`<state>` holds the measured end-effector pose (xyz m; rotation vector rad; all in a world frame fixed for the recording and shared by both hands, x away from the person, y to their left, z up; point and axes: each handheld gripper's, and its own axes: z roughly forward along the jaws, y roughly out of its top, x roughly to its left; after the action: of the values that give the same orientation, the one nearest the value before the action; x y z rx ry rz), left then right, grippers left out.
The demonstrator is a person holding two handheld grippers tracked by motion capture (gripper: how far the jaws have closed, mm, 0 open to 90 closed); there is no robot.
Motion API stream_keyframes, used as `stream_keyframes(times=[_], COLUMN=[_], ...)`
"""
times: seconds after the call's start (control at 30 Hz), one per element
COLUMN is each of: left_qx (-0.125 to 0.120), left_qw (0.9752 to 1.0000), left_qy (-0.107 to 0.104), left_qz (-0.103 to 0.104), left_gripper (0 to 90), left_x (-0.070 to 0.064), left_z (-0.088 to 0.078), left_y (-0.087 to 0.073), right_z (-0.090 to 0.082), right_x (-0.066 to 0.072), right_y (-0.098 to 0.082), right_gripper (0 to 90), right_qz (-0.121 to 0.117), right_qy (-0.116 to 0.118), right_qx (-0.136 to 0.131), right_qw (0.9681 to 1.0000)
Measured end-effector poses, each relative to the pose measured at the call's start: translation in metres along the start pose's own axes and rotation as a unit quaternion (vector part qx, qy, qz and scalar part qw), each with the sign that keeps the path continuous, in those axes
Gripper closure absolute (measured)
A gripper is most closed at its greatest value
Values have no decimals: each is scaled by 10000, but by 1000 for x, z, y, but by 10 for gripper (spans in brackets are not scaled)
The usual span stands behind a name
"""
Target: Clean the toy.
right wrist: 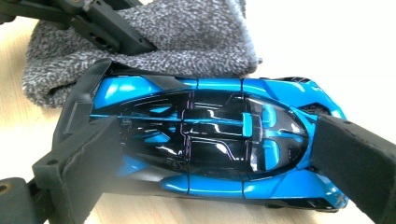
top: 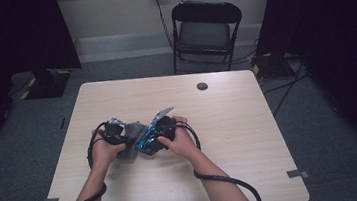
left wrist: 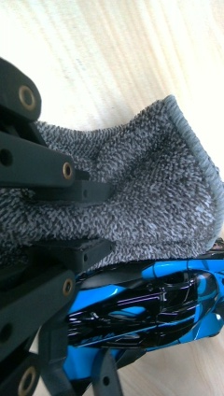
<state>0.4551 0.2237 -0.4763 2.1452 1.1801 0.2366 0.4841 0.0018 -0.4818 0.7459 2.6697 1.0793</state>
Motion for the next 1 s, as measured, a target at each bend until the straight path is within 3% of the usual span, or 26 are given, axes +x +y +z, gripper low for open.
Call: stream_keyframes(times=[0.17,0.47,1.0], left_qx=[-31,-124,-97], left_qw=[9999,9995,9992], left_qy=[-18,-148,-346], left_qz=[-165,-258,-149], left_gripper=[756,756,756], left_x=[-2,-6,-16], left_z=[-5,-18,-33], left_y=[-7,-24,-46], right_z=[0,0,0], right_x=[0,0,0], right_y=[0,1,2], right_gripper=[13,13,13], right_qz=[-1,2,4], right_qy=[1,-7,-5], right_qx=[4,59,80], right_qw=[10000,10000,10000])
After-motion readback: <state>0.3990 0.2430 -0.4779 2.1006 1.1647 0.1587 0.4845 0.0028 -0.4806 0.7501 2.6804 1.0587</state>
